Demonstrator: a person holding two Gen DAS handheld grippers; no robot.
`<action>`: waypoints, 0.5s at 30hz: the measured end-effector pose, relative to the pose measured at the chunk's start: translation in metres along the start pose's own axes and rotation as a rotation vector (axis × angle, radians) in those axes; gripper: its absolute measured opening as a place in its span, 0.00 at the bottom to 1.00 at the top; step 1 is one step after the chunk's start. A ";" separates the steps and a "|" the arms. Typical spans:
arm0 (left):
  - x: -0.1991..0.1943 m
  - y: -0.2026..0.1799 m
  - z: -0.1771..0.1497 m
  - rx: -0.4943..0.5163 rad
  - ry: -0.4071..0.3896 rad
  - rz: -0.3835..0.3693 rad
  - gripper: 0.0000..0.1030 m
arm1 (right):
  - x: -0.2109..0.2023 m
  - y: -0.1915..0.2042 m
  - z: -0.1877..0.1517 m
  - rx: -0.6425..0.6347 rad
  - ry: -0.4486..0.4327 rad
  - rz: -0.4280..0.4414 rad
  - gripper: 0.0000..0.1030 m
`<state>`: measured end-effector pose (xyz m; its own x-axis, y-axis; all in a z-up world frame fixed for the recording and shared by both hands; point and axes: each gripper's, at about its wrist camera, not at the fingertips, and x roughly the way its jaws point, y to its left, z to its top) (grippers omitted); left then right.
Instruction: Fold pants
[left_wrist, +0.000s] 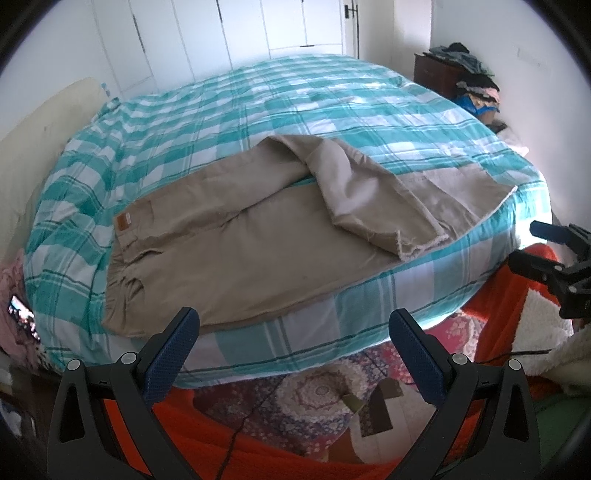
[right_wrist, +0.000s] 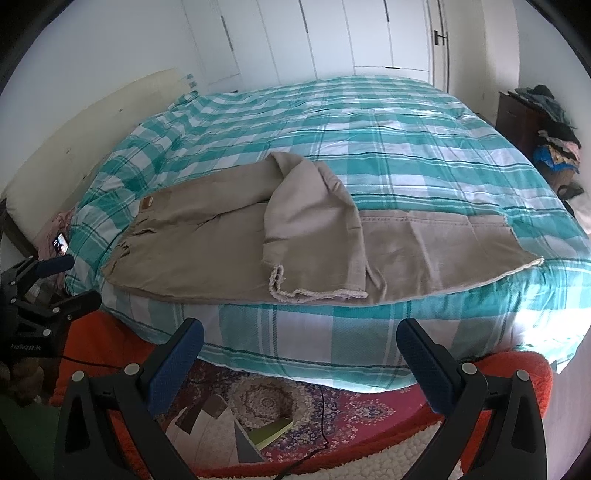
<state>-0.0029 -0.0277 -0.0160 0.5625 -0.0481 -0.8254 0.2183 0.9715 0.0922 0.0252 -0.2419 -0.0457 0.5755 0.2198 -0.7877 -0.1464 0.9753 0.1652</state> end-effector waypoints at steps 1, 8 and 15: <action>0.000 0.000 0.001 -0.001 0.000 0.001 0.99 | 0.002 0.001 0.000 -0.003 0.006 0.005 1.00; 0.003 0.002 0.006 -0.008 0.000 -0.011 0.99 | 0.025 0.012 0.009 -0.208 0.024 0.034 1.00; -0.003 0.002 0.004 -0.007 -0.010 0.007 0.99 | 0.111 0.032 0.013 -0.389 0.148 0.113 0.73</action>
<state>-0.0006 -0.0267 -0.0109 0.5717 -0.0437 -0.8193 0.2090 0.9734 0.0939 0.0947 -0.1857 -0.1196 0.4205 0.2923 -0.8589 -0.5110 0.8585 0.0419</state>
